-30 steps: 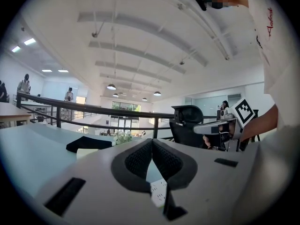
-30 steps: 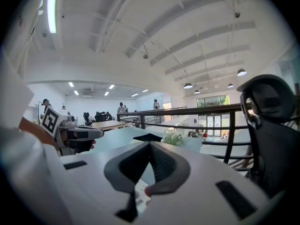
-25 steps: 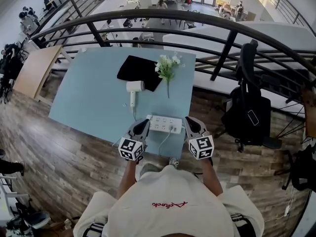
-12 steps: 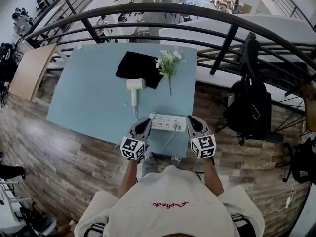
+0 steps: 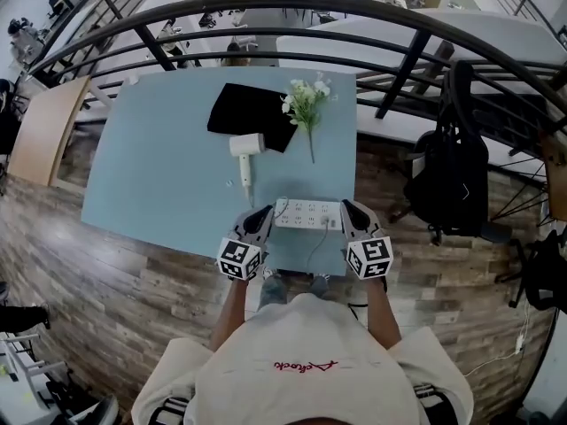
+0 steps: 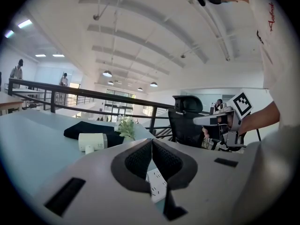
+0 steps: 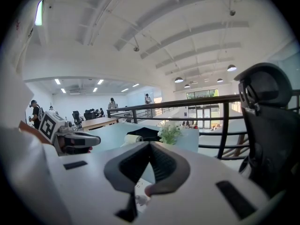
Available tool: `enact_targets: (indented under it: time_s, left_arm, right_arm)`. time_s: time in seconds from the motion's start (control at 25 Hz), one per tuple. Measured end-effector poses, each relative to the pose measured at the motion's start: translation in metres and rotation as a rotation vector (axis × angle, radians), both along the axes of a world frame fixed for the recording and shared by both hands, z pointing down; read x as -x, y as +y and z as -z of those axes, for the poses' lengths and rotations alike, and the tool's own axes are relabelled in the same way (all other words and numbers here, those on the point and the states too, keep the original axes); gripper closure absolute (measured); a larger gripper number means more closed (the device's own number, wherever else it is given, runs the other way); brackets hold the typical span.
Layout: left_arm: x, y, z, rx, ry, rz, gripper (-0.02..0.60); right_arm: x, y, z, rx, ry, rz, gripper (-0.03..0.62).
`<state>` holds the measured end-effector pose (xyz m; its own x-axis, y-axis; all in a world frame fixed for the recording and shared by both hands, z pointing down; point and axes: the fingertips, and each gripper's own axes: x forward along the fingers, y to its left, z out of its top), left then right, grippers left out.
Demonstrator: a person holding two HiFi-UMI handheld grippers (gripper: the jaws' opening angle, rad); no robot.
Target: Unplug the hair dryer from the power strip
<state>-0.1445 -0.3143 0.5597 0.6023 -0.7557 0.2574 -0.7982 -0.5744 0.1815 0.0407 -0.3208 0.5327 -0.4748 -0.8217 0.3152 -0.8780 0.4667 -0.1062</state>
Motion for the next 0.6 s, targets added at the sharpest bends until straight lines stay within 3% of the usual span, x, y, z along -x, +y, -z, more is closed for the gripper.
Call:
enact_targets:
  time_s: [0.6]
  left_arm:
    - [-0.011,-0.016,-0.033,0.061,-0.032,-0.038,0.572]
  right_arm:
    - [-0.011,0.000,-0.036,0.076,-0.011,-0.025,0.577]
